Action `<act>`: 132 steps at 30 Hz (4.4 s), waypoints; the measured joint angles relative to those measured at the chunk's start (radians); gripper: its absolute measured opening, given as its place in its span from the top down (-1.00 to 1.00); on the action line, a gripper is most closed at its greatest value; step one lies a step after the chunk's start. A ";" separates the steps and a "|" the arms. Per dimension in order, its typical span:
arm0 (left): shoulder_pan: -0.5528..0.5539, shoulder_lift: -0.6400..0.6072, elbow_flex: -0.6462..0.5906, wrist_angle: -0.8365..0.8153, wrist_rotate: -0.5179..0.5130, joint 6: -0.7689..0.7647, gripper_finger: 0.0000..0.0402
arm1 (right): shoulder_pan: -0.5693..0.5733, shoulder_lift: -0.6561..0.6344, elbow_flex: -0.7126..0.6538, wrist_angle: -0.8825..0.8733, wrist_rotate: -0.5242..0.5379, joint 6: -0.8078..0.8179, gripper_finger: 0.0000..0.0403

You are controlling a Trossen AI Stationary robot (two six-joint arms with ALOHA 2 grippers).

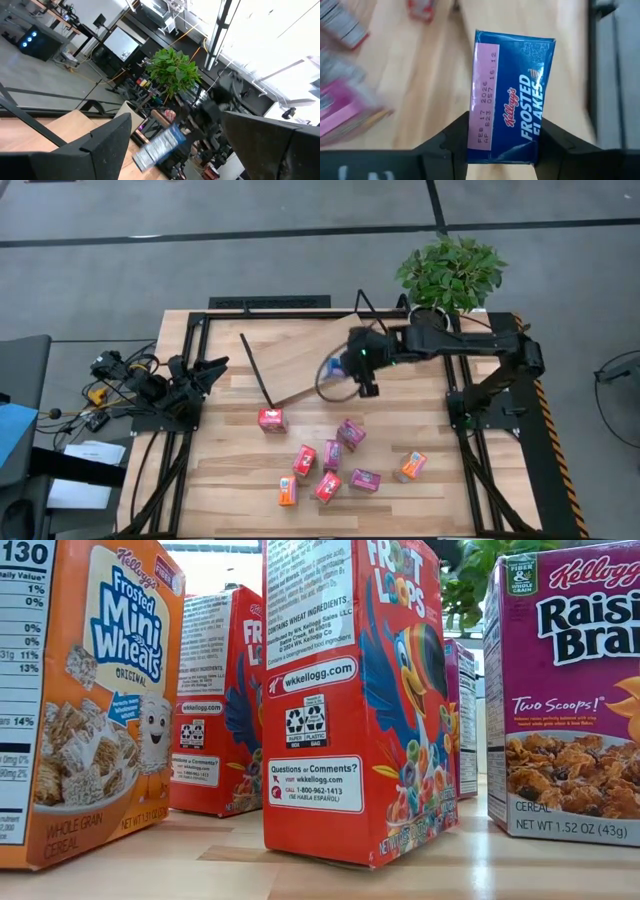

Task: Stack cereal on shelf
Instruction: Put the blue cereal box on the shelf, then put the right orange cereal box on the shelf

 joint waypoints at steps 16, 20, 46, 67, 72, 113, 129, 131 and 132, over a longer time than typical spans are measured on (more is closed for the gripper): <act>0.000 0.000 0.000 -0.018 -0.010 0.005 -0.50 | -0.092 0.547 0.760 -0.190 -0.099 -0.331 0.04; 0.000 0.000 0.000 -0.019 -0.011 0.005 -0.50 | -0.087 0.647 0.866 -0.230 -0.110 -0.408 -0.02; 0.000 0.000 0.000 -0.069 -0.045 0.008 -0.50 | -0.110 0.800 0.903 -0.128 -0.132 -0.508 -0.29; 0.000 0.000 0.000 -0.099 -0.046 0.005 -0.50 | -0.132 0.789 0.902 -0.021 -0.089 -0.498 -0.31; 0.000 0.000 0.000 -0.100 -0.046 0.004 -0.50 | -0.097 0.683 0.901 -0.073 0.078 -0.406 -0.31; 0.000 -0.001 -0.001 -0.225 -0.030 -0.173 -0.50 | 0.841 0.114 0.194 -0.748 -0.151 2.665 -0.31; 0.000 -0.001 -0.001 -0.288 -0.038 -0.257 -0.50 | 0.781 0.243 0.193 -0.762 -0.158 2.730 -0.31; 0.000 -0.001 -0.001 -0.290 -0.042 -0.257 -0.50 | 0.780 0.242 0.176 -0.751 -0.159 2.737 -0.31; 0.000 -0.001 -0.001 -0.293 -0.044 -0.257 -0.50 | 0.775 0.242 0.164 -0.755 -0.163 2.740 -0.31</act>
